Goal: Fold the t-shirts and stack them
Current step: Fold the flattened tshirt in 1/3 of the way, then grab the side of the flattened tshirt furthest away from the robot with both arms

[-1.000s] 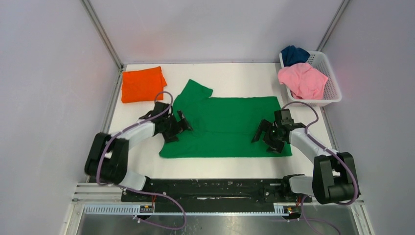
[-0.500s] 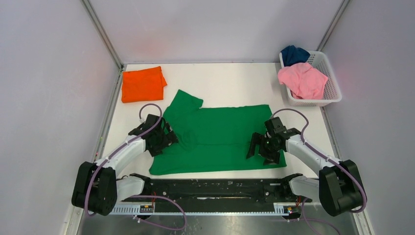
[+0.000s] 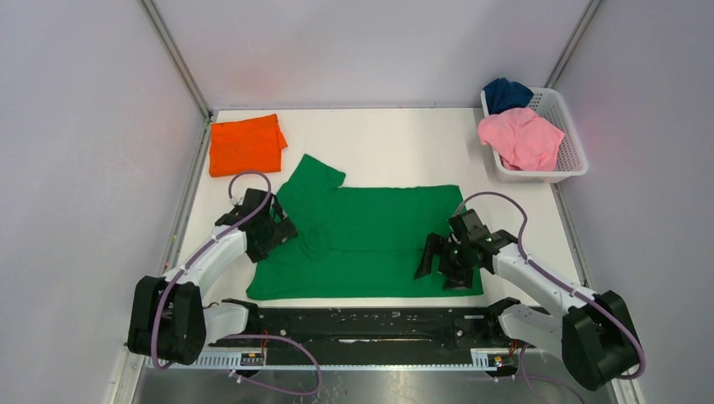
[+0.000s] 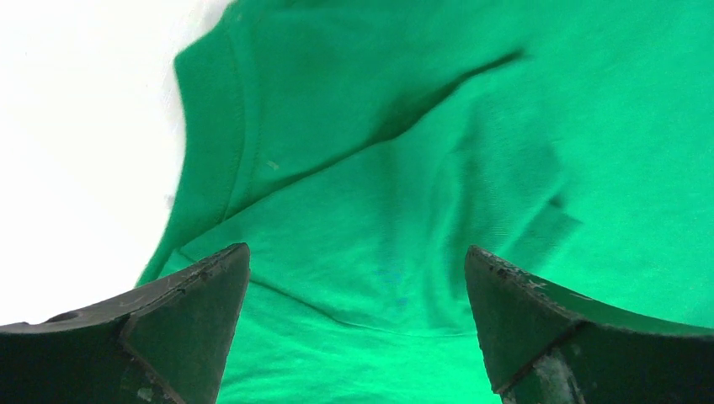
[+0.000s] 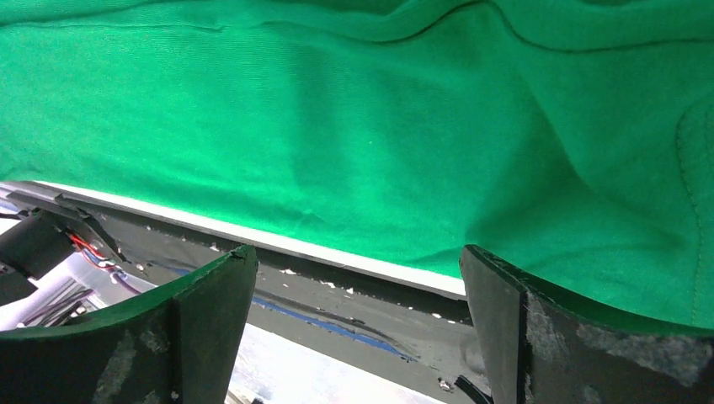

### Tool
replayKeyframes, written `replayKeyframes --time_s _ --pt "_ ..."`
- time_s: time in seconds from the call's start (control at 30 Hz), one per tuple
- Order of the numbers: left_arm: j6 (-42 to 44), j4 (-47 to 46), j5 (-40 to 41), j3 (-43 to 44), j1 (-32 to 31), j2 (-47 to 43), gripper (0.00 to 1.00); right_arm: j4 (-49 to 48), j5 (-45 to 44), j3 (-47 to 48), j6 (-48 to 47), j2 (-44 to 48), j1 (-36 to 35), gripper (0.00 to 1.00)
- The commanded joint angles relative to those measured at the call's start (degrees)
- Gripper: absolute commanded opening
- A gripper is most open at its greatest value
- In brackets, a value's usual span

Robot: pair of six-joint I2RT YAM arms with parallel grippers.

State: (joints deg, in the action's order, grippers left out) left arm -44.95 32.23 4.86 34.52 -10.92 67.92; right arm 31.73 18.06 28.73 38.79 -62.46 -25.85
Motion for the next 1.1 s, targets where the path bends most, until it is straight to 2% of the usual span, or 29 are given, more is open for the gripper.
replayKeyframes --time_s 0.0,0.13,0.23,0.4,0.57,0.7,0.9,1.07 --pt "1.3 -1.0 -0.5 7.6 0.3 -2.6 0.99 1.8 -1.7 2.7 0.8 6.2 -0.5 0.98" --pt "2.5 -2.5 -3.4 14.2 0.4 -2.2 0.99 -0.4 -7.8 5.8 1.3 10.1 -0.5 0.98" --pt "4.9 -4.9 -4.6 19.9 0.3 2.8 0.99 -3.2 -10.7 7.5 1.8 11.2 -0.5 0.98" --pt "10.8 -5.0 -4.5 35.9 0.3 20.5 0.99 -5.7 -11.4 9.4 1.3 9.7 -0.4 0.98" --pt "16.1 1.1 -6.7 59.1 0.8 42.7 0.99 -5.2 -10.7 10.2 0.0 6.5 -0.2 0.98" --pt "17.4 1.6 -7.7 71.3 1.1 53.5 0.99 -5.1 -9.9 10.2 -0.2 5.7 0.1 0.98" --pt "16.6 2.7 -7.1 83.2 1.4 64.6 0.99 -4.8 -10.8 10.1 -0.3 6.6 0.4 0.98" --pt "10.3 1.6 -8.7 85.2 1.6 69.8 0.99 -4.3 -11.3 9.9 -0.2 7.4 0.4 0.98"
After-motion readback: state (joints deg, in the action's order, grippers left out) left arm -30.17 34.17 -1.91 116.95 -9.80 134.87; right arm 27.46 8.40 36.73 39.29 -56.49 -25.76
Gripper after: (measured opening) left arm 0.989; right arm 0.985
